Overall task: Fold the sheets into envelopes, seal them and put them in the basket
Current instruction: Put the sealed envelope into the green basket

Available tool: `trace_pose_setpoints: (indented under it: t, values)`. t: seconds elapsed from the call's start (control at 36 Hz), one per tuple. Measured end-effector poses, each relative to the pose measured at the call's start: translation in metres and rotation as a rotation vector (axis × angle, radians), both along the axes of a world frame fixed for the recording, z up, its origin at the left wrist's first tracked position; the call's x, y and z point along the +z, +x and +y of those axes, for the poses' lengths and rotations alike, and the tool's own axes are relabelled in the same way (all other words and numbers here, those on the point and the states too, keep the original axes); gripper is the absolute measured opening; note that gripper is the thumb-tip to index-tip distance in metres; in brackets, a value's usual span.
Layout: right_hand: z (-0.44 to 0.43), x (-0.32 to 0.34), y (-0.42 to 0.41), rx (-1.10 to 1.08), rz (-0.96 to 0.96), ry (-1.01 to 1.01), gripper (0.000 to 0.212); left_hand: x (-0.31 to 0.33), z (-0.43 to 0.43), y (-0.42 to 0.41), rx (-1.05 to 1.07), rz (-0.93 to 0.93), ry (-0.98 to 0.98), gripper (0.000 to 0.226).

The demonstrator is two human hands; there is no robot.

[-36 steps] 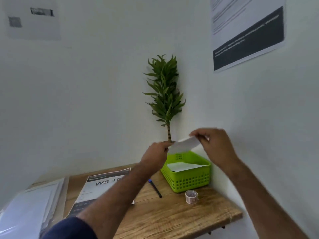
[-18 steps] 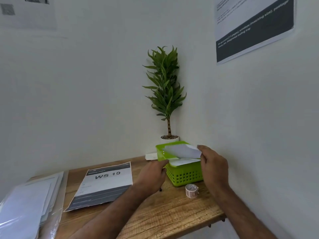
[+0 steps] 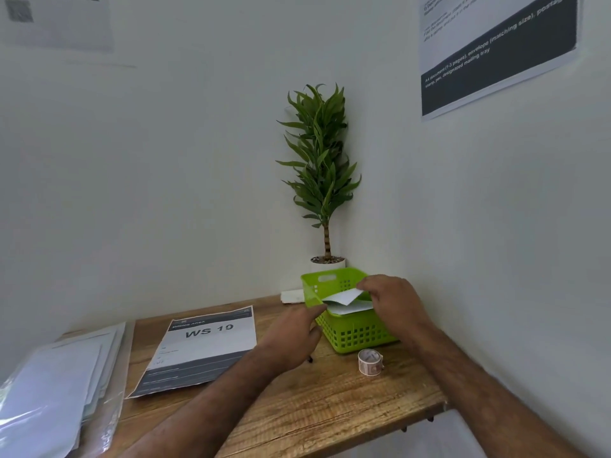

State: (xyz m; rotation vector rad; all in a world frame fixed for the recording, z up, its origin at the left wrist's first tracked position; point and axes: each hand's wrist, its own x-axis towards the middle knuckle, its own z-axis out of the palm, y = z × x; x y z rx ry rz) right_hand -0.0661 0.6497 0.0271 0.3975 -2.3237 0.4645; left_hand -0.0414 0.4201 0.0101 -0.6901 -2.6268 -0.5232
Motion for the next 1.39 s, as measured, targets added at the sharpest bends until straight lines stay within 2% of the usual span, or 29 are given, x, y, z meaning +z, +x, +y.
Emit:
trace_pose_setpoints:
  t: [0.14, 0.25, 0.47, 0.64, 0.83, 0.94, 1.03, 1.14, 1.28, 1.39]
  values:
    - [0.016, -0.010, 0.007, 0.032, -0.141, -0.088, 0.035, 0.003, -0.001, 0.003, -0.004, -0.017, 0.012, 0.055]
    - [0.022, -0.014, 0.018, 0.042, -0.212, -0.085, 0.033, 0.004, 0.001, 0.004, 0.006, -0.019, -0.001, 0.054]
    - [0.010, -0.022, 0.027, 0.098, -0.161, -0.003, 0.037, 0.006, 0.003, 0.005, 0.019, -0.016, -0.030, 0.050]
    - [-0.002, -0.031, 0.028, 0.022, -0.165, 0.101, 0.046, 0.003, -0.003, 0.003, 0.030, -0.047, -0.063, 0.055]
    - [-0.022, -0.026, 0.042, -0.087, -0.232, 0.253, 0.045, 0.004, -0.024, 0.003, 0.072, -0.059, -0.079, 0.060]
    - [-0.038, -0.027, 0.042, -0.150, -0.160, 0.223, 0.066, 0.011, -0.046, 0.011, 0.102, -0.030, -0.096, 0.057]
    - [-0.067, -0.026, 0.043, -0.071, -0.008, 0.106, 0.063, 0.017, -0.076, 0.019, 0.159, 0.005, -0.119, 0.056]
    - [-0.129, -0.018, 0.046, 0.083, 0.077, 0.051, 0.056, 0.019, -0.129, 0.033, 0.290, -0.011, -0.094, 0.054]
    - [-0.222, -0.010, 0.047, 0.286, 0.019, 0.100, 0.058, 0.013, -0.214, 0.053, 0.511, -0.008, -0.042, 0.055]
    - [-0.291, -0.010, 0.056, 0.458, -0.090, 0.141, 0.042, -0.002, -0.289, 0.083, 0.694, -0.053, 0.017, 0.056]
